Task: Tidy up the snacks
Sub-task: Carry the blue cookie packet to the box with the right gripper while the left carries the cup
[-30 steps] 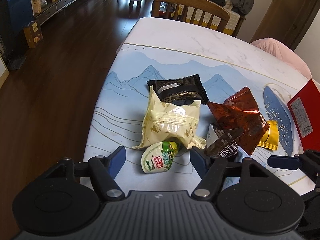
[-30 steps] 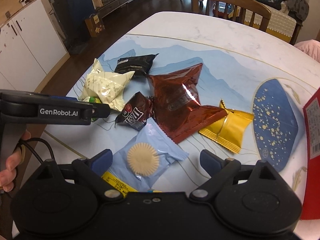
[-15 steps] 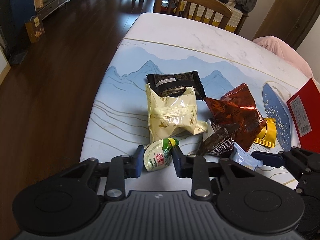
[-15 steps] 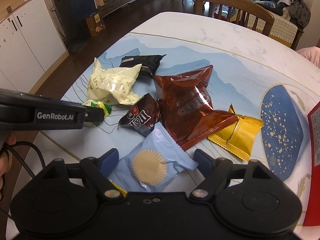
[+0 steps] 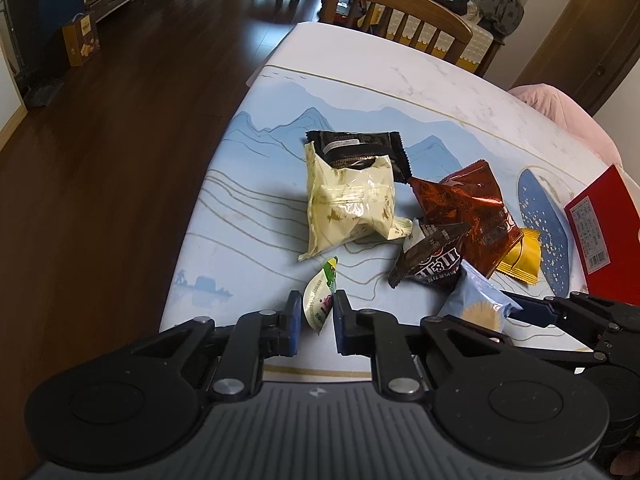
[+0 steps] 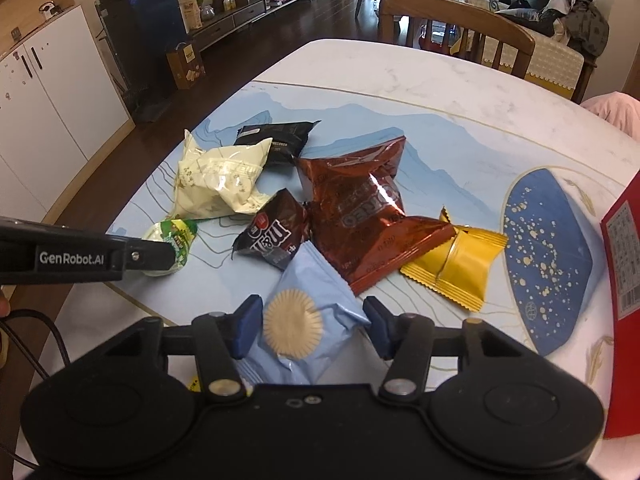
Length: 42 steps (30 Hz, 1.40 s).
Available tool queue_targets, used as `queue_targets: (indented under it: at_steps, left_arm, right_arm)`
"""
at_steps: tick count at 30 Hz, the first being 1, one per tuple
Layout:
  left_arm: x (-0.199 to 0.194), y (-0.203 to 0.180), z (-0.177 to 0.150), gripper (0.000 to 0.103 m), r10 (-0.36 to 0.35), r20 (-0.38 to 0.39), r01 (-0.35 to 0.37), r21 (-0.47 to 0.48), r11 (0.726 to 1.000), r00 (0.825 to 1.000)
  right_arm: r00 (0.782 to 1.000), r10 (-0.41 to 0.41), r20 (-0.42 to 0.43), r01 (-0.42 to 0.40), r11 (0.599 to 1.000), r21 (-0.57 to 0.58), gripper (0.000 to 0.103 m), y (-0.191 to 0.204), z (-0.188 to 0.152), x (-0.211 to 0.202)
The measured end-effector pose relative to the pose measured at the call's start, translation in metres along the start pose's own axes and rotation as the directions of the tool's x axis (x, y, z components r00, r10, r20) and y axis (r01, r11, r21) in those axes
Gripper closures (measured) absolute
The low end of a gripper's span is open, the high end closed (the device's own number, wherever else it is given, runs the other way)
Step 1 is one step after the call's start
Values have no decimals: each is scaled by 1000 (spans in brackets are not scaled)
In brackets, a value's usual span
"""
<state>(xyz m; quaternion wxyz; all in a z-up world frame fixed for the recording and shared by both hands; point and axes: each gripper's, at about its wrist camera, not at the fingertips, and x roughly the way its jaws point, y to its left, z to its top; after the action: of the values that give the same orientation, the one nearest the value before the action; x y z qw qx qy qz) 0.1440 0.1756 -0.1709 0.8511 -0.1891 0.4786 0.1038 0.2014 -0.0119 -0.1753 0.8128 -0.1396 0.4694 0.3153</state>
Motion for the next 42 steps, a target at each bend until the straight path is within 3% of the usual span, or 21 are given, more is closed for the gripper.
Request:
queue_targets:
  at_steps: [9,11,18,22,30,33,37,42]
  left_arm:
    - [-21,-1,-2,88,-15,28,16,-25,1000,999]
    - [-28,-3,-2,88,-18,38,19,-23,1000,999]
    - [-47,-11,-4,87,-31,65,33,-18,999,997]
    - [-54,-12,-8,87,-37,72,39,-23,999,997]
    - [-63,-8,-16,87,-36,73,38,-37,999,997]
    - [-66,-5,-19,87,-31,75,35,-53,998,997]
    - [-69,-2,-24,87,-17,77,23,-76,997,997]
    - [-72,1,-31,87,3,81,5,-108,994,997]
  right_arm:
    - [999,-6,45,5,999,37,52,-9,0,-23]
    - [998,-12,61,9,999,45,63,-13,0,-31]
    - [995,-7,104,0,998,67,66,-29,-3,-53]
    - [994,41,98,-47,997,57,65,-31,-6,-57]
    - [991,122,53,-115,986,-118,59,-22,-10,-51]
    - [986,161,35,-149,960,-236,48,-16,-8,-45]
    - [978,206,-3,-190,896,-401,36,-6,-3,-34]
    - [968,233,-91,-243,786,-569,36,0,7,-16]
